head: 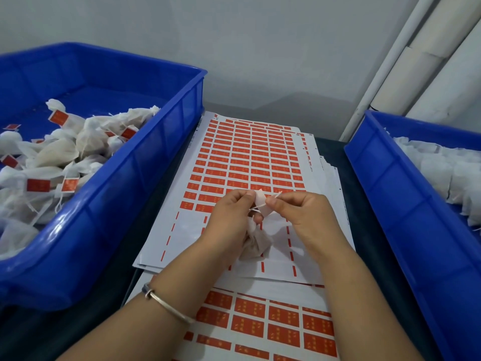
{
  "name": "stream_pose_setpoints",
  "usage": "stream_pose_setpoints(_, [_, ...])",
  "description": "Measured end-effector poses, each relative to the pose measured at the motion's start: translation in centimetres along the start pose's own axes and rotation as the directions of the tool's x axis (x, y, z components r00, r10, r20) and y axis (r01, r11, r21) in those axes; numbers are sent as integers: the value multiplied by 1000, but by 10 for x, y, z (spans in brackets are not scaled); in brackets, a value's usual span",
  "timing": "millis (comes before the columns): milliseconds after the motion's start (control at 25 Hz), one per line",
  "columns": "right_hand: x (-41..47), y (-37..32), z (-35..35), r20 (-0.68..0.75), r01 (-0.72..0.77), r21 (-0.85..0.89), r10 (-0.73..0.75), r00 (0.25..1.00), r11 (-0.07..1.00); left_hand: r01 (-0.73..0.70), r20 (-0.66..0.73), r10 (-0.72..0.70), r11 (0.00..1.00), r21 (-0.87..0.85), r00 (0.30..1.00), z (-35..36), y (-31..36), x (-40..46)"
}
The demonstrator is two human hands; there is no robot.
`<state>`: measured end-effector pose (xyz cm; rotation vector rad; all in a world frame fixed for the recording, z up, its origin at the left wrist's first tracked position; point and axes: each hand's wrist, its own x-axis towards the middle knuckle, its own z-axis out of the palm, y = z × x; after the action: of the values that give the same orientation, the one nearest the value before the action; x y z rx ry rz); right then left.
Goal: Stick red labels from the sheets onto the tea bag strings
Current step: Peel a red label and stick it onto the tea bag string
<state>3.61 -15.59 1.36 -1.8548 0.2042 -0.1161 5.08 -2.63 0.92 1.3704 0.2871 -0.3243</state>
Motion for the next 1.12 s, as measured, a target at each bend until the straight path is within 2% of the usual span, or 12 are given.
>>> stream_pose_setpoints(200, [0,0,1,-10,76,-78,-77,997,994,4,-18,-4,999,-36,1000,-1,4,-1])
stream_pose_setpoints(320, [0,0,-1,-49,100,-80,-104,993,992,-8,51,13,996,-94,999,-5,5,-2])
stream_pose_setpoints(440, [-1,-2,-3,-52,92,-57,-95,994,994,-18,151,46,983,-184,987,-8,9,-6])
stream_pose_setpoints(760, [-4,-2,-4,9,20,99,-21,1000,995,50,174,0,956,-289,985,-7,14,-9])
stream_pose_setpoints(840, [-4,-1,-3,28,16,130,-19,999,991,45,165,-1,964,-262,986,-9,11,-5])
stream_pose_setpoints(960, [-4,-1,-3,51,-5,197,-5,999,980,-44,234,71,992,-120,970,-12,7,-2])
stream_pose_setpoints(1120, [-4,-2,-4,55,0,219,-13,998,976,-75,207,85,996,-53,975,-12,4,-1])
